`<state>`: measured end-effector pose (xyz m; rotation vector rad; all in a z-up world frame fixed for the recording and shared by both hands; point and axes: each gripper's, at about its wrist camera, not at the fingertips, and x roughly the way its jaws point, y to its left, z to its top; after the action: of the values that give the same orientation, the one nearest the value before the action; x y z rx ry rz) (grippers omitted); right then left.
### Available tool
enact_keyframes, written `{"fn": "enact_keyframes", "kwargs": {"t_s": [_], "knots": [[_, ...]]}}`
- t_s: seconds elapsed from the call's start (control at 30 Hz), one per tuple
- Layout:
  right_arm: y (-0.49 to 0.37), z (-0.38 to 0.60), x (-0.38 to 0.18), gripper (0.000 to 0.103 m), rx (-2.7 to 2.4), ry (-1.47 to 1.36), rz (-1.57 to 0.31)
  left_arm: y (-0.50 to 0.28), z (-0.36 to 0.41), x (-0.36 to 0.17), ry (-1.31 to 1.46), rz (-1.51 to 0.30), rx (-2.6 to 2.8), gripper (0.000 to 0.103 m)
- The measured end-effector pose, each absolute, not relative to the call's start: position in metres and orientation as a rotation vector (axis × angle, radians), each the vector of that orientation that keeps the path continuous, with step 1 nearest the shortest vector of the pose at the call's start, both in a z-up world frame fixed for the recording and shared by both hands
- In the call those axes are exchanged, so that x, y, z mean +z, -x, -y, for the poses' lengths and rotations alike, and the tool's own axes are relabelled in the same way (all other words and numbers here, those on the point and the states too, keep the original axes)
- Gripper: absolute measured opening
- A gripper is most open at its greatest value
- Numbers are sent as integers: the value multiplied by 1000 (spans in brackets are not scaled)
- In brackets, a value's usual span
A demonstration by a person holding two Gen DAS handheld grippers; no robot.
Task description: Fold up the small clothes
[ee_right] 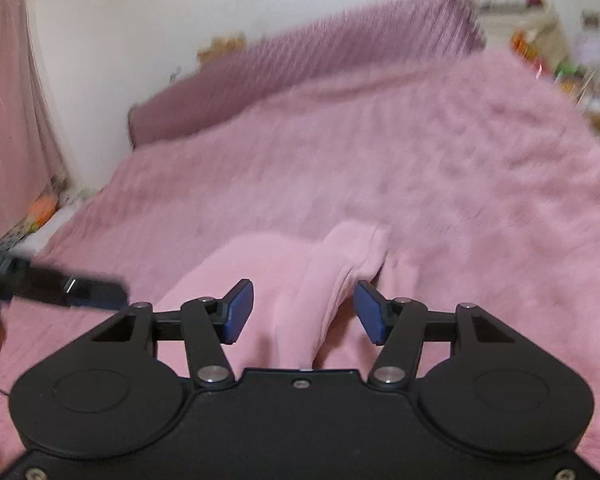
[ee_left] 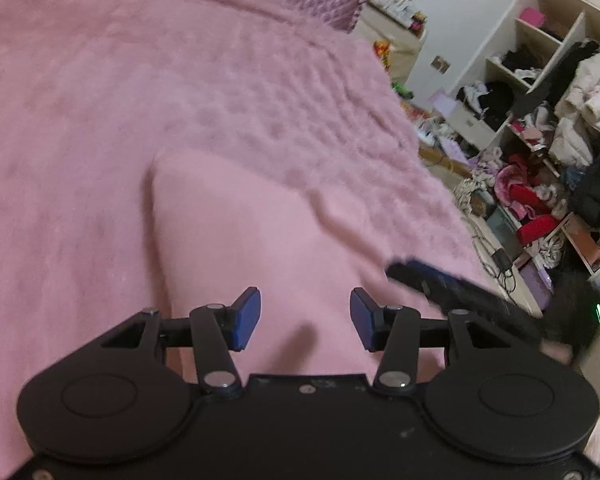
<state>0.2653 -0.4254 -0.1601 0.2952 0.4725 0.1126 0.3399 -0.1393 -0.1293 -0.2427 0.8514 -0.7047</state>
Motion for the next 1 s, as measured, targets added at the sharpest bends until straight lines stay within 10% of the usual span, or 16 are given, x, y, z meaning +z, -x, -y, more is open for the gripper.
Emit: {"fn": "enact_keyframes", "kwargs": {"t_s": [0.1, 0.17, 0.27, 0.8, 1.0], "knots": [[-281, 426, -173, 57, 126, -383, -543, -332, 142, -147, 252, -873, -710, 50], [-291, 428, -181, 20, 162, -427, -569, -325, 151, -151, 199, -849, -715, 51], [-288, 427, -181, 15, 143, -445, -551, -320, 164, -156, 171, -845, -745, 52], [-289, 456, -212, 12, 32, -460, -577, -318, 213, -188, 36, -863, -831, 53], [-252, 448, -169, 33, 96, -364, -430, -322, 218, -189, 39, -837, -824, 54]]}}
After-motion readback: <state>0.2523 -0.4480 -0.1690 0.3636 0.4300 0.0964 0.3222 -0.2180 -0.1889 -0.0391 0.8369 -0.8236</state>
